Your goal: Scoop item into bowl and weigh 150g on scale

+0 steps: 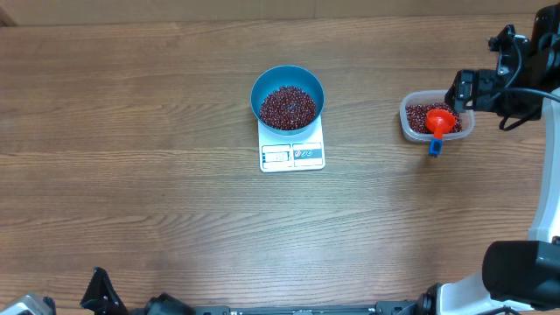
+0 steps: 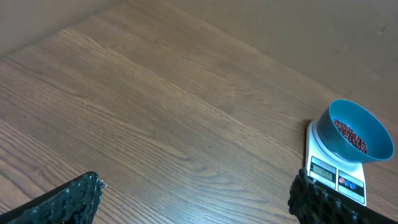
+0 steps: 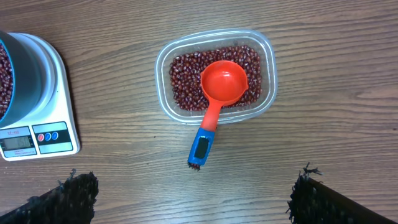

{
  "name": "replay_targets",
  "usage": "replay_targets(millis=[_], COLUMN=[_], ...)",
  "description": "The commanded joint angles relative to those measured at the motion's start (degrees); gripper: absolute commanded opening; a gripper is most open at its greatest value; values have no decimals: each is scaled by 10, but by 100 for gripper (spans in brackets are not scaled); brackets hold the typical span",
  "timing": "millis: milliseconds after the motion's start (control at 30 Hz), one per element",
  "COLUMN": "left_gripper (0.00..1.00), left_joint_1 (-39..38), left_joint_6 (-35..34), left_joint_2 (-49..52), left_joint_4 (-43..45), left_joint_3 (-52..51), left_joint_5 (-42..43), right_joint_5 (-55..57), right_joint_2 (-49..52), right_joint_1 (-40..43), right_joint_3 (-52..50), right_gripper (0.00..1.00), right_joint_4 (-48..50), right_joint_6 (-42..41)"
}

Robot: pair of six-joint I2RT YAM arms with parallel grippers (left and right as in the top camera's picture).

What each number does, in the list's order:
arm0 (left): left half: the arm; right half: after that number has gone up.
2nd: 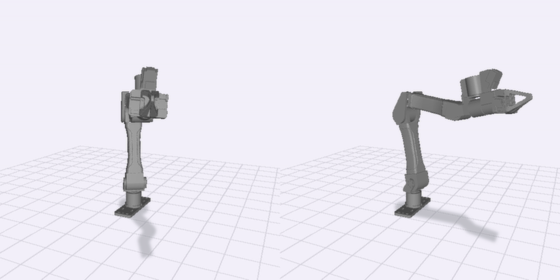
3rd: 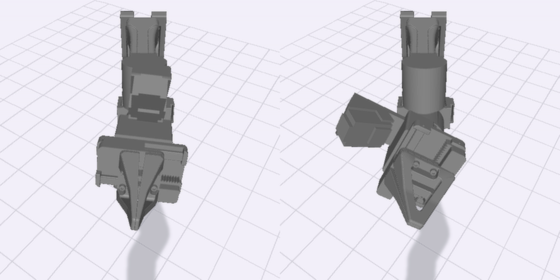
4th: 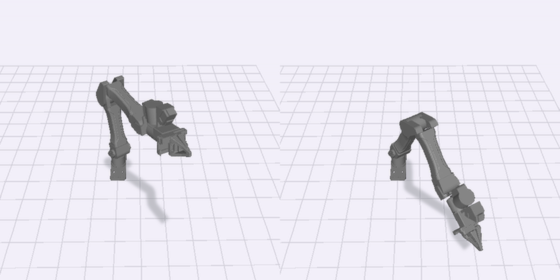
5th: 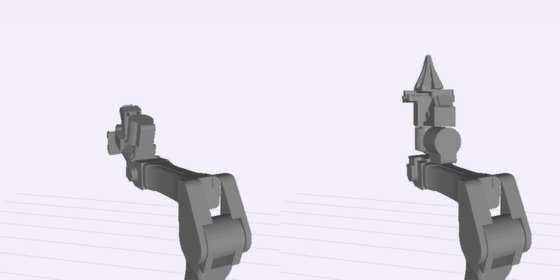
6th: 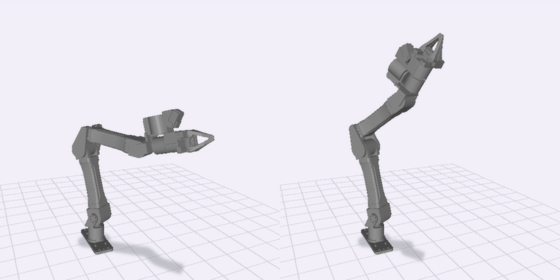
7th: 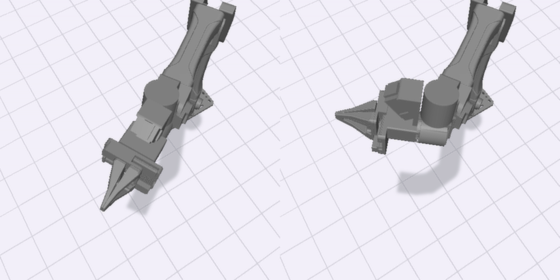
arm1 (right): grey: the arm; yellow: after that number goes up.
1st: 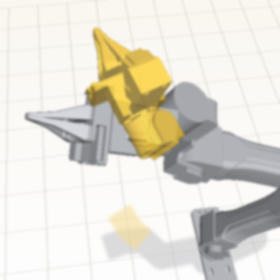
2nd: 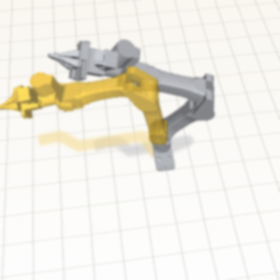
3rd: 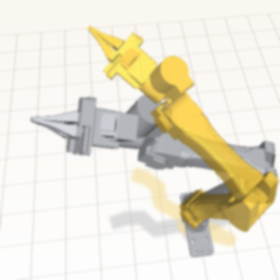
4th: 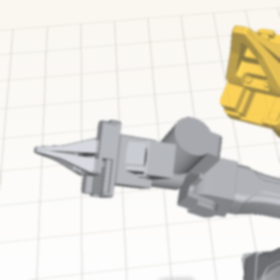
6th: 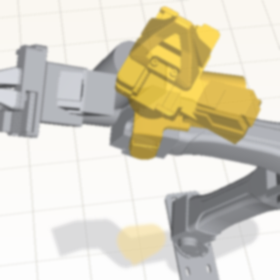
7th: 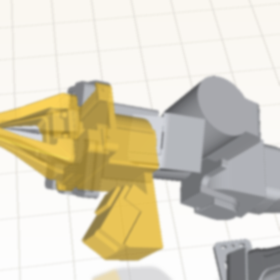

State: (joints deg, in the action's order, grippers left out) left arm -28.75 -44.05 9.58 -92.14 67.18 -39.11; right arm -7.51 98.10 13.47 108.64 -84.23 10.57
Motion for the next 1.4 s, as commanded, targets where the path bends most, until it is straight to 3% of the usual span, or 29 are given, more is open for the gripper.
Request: replay_targets(millis=[0,733,1100,1367], left_gripper=[99,99,99,99], left_joint_1=[3,3,2,70], left_joint_6=[-12,-9,93,155], left_joint_2=[-7,-7,-7,-9], left_joint_4=[-1,20,115,166], left_joint_3=[7,7,0,-38], left_joint_5=[-17,23,64,124], right_joint_5=[-2,-2,-2,-2], right_joint_2=[-4,-4,-4,-4], right_joint_1=[0,0,0,0], right_joint_3=[13,13,13,13], right_gripper=[100,100,100,100], right_joint_4=[1,1,1,1], right_joint_6=[2,2,2,2])
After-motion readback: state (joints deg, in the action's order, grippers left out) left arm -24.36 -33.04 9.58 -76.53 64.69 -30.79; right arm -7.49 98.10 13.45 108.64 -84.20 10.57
